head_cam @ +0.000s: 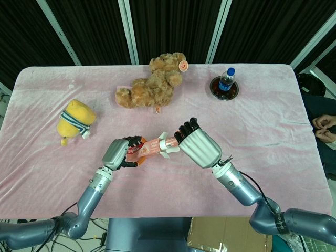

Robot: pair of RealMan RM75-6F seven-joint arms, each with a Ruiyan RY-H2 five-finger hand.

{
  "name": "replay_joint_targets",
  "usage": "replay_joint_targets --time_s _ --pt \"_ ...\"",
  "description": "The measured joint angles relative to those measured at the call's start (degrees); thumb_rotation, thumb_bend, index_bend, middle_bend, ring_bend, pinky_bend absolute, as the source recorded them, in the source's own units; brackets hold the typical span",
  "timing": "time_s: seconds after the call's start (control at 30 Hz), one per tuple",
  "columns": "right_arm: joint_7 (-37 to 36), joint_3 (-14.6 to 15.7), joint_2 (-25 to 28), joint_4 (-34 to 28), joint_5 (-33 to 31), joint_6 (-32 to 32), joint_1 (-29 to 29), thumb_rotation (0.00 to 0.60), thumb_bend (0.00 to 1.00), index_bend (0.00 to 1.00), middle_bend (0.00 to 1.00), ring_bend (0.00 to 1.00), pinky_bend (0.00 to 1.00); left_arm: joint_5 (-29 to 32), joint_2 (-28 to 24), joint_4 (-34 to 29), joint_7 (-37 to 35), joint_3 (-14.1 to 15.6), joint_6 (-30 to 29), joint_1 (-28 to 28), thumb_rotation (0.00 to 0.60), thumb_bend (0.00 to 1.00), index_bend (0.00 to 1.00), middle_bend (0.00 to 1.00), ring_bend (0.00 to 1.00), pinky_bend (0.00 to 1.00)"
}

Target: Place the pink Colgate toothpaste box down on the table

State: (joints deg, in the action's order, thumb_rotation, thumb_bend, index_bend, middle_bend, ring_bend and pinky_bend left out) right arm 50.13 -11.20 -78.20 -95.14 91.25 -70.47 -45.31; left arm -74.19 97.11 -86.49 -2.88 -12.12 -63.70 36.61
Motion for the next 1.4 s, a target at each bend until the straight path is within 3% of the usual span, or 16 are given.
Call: replay_joint_targets --time_s 1.4 --pt "-0.66 -0.19 0.41 1.69 4.13 0.31 0.8 0.6 0.35 0.64 0.52 0.44 0.42 3.91 -0.15 -2.93 3.4 -1.02 1.07 0.16 0.6 0.35 0.41 0.41 0.36 0.43"
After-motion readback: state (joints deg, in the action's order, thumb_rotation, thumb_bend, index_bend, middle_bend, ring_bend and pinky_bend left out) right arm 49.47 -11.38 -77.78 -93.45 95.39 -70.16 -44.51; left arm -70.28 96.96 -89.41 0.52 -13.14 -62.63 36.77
